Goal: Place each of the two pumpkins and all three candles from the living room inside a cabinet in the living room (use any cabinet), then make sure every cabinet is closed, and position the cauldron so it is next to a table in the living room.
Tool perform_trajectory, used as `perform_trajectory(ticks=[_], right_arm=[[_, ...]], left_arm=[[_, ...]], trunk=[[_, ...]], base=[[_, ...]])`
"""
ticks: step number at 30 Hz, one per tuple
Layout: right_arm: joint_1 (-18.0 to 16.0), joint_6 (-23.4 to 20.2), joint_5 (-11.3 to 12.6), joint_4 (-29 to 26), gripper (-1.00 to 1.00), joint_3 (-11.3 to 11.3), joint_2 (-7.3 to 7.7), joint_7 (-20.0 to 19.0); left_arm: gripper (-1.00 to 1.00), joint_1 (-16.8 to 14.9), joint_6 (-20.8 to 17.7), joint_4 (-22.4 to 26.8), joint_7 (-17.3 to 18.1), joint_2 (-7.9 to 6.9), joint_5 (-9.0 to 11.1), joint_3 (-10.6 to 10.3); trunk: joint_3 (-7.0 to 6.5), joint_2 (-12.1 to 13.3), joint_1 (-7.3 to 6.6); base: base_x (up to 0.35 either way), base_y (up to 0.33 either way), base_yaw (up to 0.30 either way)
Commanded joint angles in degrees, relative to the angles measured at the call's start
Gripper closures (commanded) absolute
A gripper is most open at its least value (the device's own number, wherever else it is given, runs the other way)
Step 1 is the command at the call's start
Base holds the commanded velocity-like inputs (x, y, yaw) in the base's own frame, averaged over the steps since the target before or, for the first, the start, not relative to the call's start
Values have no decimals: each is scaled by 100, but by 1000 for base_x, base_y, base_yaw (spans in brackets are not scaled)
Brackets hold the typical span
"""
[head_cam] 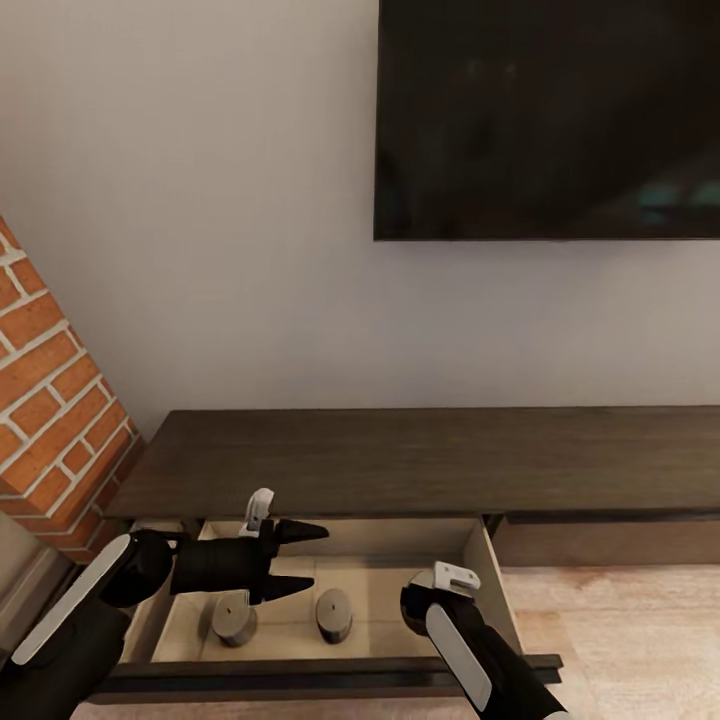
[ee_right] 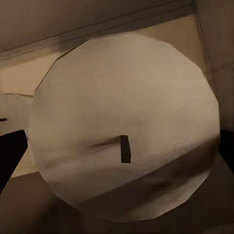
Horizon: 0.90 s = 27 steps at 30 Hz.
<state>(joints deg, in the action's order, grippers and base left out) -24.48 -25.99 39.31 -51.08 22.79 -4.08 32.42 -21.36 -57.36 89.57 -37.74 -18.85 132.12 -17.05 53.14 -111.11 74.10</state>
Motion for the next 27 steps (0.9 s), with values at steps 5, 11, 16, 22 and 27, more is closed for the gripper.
perform_trajectory(ticks=[5,11,16,22,27], right_arm=[[-4,166,41,0,100,22,-2,21],[-4,327,41,1,100,23,1,20],[-4,597,43,-21,100,25,2,19],[-4,578,48,-43,100,11,-17,26],[-273,373,69,-25,100,6,-33,50]], left_arm=[[-100,-1,6,7,35,-214,288,-116],[-100,-3,6,9,46,-240,288,-131],[-100,-4,6,14,47,-238,288,-137],[-100,-3,7,16,43,-230,288,-279],[-100,-2,7,16,42,-230,288,-320]], trunk=[[95,-204,110],[203,-445,242],[293,-645,351],[400,-886,483],[490,-1087,593]], base=[[0,0,0],[0,0,0],[0,0,0],[0,0,0],[0,0,0]])
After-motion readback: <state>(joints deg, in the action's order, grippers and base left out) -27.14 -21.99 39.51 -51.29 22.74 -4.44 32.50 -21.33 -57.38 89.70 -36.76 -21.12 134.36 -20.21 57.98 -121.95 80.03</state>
